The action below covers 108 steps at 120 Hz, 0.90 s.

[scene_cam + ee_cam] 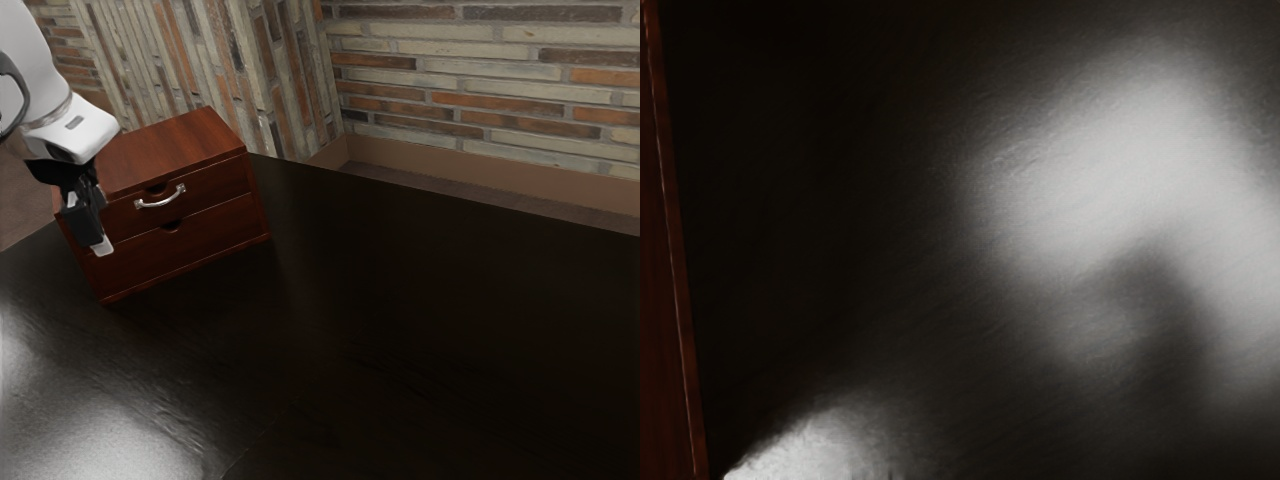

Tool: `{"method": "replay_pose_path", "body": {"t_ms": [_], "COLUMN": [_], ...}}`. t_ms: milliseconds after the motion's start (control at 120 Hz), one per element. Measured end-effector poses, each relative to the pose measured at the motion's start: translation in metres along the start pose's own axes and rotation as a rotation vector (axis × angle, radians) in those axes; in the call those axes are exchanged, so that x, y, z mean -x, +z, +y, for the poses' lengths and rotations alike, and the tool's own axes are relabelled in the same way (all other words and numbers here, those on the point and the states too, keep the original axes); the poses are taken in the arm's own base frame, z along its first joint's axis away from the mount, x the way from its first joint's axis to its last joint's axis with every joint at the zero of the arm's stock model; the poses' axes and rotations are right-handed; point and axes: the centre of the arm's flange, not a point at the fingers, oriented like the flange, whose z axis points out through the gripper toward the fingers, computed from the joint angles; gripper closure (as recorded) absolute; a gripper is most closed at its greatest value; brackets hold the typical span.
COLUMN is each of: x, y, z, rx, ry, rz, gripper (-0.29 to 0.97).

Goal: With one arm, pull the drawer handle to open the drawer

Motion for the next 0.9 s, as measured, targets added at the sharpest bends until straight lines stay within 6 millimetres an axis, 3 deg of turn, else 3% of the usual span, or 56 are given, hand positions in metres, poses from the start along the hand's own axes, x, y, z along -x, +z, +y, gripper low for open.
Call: {"method": "replay_pose_path", "body": {"t_ms": [117, 300, 383, 517, 792, 900], "x": [0.008, 0.028, 0.026, 0.027, 0.046, 0.039], "y": [0.014, 0.014, 0.024, 0.036, 0.031, 0.052], "z": [-0.016, -0.042, -0.049, -0.059, -0.07, -0.078], "rx": [-0.061, -0.154, -0.172, -0.183, -0.241, -0.23], "ry": [-0.023, -0.075, -0.073, -0.08, -0.093, -0.08], "rz": [0.019, 0.038, 0.021, 0.006, -0.032, -0.062], "gripper": [0.0, 0.0, 0.0, 0.0, 0.0, 0.0]}}
